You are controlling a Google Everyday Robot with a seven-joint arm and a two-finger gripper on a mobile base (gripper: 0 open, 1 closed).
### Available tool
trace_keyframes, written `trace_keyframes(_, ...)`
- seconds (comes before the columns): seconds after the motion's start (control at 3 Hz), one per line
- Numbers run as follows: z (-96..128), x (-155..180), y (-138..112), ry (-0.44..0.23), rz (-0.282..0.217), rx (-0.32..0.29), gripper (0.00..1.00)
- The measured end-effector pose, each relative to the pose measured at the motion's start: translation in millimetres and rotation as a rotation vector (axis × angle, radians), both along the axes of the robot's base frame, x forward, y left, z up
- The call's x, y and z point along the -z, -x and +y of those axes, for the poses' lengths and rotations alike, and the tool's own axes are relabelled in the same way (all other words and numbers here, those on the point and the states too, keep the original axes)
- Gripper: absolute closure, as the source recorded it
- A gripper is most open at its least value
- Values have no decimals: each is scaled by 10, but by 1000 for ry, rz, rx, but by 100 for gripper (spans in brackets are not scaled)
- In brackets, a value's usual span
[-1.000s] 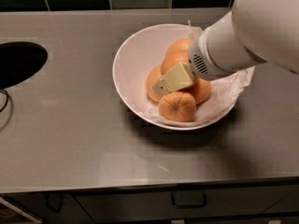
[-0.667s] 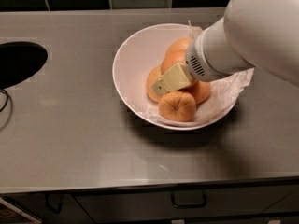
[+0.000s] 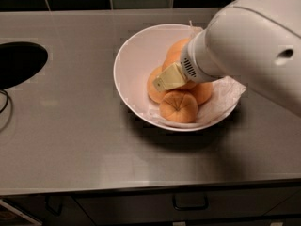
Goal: Pick orange from white bowl
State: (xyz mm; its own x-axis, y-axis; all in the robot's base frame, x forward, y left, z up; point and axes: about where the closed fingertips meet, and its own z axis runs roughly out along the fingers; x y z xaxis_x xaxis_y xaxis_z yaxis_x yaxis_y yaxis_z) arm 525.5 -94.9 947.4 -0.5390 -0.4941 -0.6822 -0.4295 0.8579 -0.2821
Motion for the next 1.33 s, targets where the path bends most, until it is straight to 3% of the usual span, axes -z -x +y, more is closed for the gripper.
trace_keyframes(0.67,-29,118,-76,-2,18,7,12)
trace_keyframes(1.0,-10,159,-103,15,24,22,22)
trace_keyframes(1.33,-4,158,-100,16,25,24,23)
